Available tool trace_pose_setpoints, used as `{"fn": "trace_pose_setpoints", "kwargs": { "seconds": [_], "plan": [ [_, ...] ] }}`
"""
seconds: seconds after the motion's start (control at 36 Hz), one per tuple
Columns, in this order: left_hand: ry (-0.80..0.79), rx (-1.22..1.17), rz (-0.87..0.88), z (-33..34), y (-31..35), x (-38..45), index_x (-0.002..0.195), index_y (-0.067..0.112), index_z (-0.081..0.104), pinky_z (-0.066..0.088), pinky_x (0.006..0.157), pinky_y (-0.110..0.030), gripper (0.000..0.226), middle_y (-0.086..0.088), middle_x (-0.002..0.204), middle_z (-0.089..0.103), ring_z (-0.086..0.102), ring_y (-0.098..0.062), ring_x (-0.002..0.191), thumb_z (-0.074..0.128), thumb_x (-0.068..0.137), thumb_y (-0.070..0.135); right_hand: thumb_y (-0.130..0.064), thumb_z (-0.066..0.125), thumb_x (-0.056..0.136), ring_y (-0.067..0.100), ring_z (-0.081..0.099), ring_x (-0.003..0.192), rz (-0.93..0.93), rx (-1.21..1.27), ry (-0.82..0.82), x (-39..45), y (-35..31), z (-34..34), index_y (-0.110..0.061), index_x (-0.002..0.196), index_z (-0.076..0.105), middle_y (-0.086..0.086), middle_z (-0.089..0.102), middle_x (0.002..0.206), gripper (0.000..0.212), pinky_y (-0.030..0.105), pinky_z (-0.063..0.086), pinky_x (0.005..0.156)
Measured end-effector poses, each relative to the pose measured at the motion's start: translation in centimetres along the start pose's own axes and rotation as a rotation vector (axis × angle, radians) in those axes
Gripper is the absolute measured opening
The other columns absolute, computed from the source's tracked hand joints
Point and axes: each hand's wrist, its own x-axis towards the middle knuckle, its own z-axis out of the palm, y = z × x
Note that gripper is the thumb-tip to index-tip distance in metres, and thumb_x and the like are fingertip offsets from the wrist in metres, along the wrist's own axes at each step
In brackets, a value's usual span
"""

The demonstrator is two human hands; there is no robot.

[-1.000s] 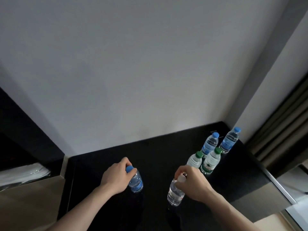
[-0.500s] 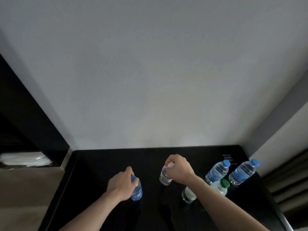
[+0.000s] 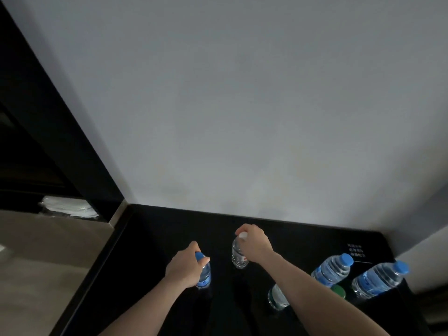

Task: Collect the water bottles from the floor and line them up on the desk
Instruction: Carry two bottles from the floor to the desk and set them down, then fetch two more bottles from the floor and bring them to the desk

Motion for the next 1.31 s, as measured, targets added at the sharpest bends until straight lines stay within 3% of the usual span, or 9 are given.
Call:
{"fn": "trace_pose_setpoints", "kwargs": {
  "seconds": [0.22, 0.33, 0.61, 0.69, 0.75, 0.86, 1.0, 1.17, 1.31],
  "plan": [
    [0.017, 0.013, -0.044, 0.0, 0.8, -0.4, 0.107, 0.030, 0.047, 0.057, 0.068, -0.024, 0.024, 0.007, 0.097, 0.063, 0.066, -0.010, 0.084, 0.053, 0.098, 0.051, -0.024, 0.052, 0.100, 0.010, 0.063, 0.084, 0.017, 0.008, -0.028, 0.2, 0.6, 0.4, -0.031, 0.130, 0.056, -0.005, 0.061, 0.109, 0.031, 0.023, 0.051, 0.062],
    [0.012, 0.084, -0.036, -0.1, 1.0, -0.7, 0.111, 0.030, 0.047, 0.054, 0.062, -0.021, 0.027, 0.007, 0.094, 0.064, 0.066, -0.009, 0.080, 0.047, 0.099, 0.054, -0.026, 0.046, 0.102, 0.019, 0.064, 0.100, -0.017, -0.039, -0.031, -0.3, 0.3, 0.2, -0.029, 0.136, 0.053, 0.001, 0.062, 0.125, 0.034, 0.035, 0.058, 0.083],
    [0.053, 0.126, 0.003, -0.6, -0.7, -2.7, 0.125, 0.032, 0.048, 0.054, 0.063, -0.023, 0.042, 0.011, 0.089, 0.063, 0.063, -0.006, 0.075, 0.043, 0.097, 0.064, -0.033, 0.061, 0.093, 0.023, 0.054, 0.124, -0.051, -0.063, -0.022, -2.2, -0.7, -0.8, -0.031, 0.149, 0.038, -0.002, 0.041, 0.150, 0.061, 0.032, 0.050, 0.094],
    [0.059, 0.057, 0.025, -2.0, -1.7, -3.7, 0.137, 0.033, 0.043, 0.049, 0.058, -0.022, 0.050, 0.009, 0.081, 0.064, 0.064, -0.006, 0.073, 0.043, 0.097, 0.063, -0.032, 0.064, 0.090, 0.017, 0.061, 0.112, -0.084, 0.026, 0.036, -3.6, -1.5, -1.2, -0.034, 0.142, 0.046, -0.007, 0.042, 0.146, 0.056, 0.029, 0.053, 0.085],
    [0.073, -0.020, 0.043, -3.2, -2.7, -4.9, 0.140, 0.034, 0.042, 0.051, 0.057, -0.021, 0.052, 0.010, 0.075, 0.066, 0.064, -0.002, 0.067, 0.047, 0.096, 0.061, -0.031, 0.067, 0.089, 0.009, 0.068, 0.084, -0.120, 0.115, 0.061, -5.0, -2.5, -1.0, -0.038, 0.132, 0.053, -0.012, 0.047, 0.135, 0.046, 0.025, 0.056, 0.069],
    [0.134, -0.119, 0.026, -6.2, -6.3, -8.1, 0.135, 0.042, 0.045, 0.056, 0.067, -0.020, 0.046, 0.018, 0.090, 0.063, 0.064, 0.002, 0.074, 0.057, 0.093, 0.058, -0.025, 0.068, 0.090, 0.004, 0.066, 0.069, -0.270, 0.206, 0.044, -8.7, -6.1, 1.1, -0.048, 0.111, 0.059, -0.015, 0.057, 0.103, 0.032, 0.018, 0.054, 0.057],
    [0.184, -0.139, -0.014, -9.5, -14.2, -12.5, 0.131, 0.045, 0.048, 0.050, 0.067, -0.016, 0.042, 0.024, 0.104, 0.054, 0.062, 0.003, 0.079, 0.062, 0.092, 0.052, -0.027, 0.065, 0.093, -0.006, 0.063, 0.092, -0.468, 0.091, -0.171, -12.4, -12.5, 5.5, -0.050, 0.113, 0.058, -0.031, 0.052, 0.114, 0.031, 0.012, 0.052, 0.072],
    [0.272, -0.119, -0.042, -12.4, -25.7, -17.2, 0.126, 0.040, 0.052, 0.047, 0.087, -0.016, 0.039, 0.029, 0.111, 0.045, 0.054, 0.000, 0.104, 0.066, 0.091, 0.047, -0.038, 0.062, 0.093, -0.005, 0.057, 0.108, -0.575, -0.086, -0.394, -13.7, -19.9, 12.8, -0.050, 0.127, 0.052, -0.041, 0.040, 0.128, 0.038, 0.016, 0.050, 0.091],
    [0.390, -0.086, -0.103, -15.0, -34.7, -20.7, 0.126, 0.028, 0.062, 0.046, 0.101, -0.030, 0.044, 0.013, 0.135, 0.050, 0.053, -0.013, 0.121, 0.074, 0.085, 0.037, -0.045, 0.058, 0.095, 0.001, 0.037, 0.137, -0.621, -0.246, -0.480, -13.8, -26.2, 20.2, -0.045, 0.142, 0.043, -0.026, 0.026, 0.154, 0.050, 0.017, 0.028, 0.110]
  ]
}}
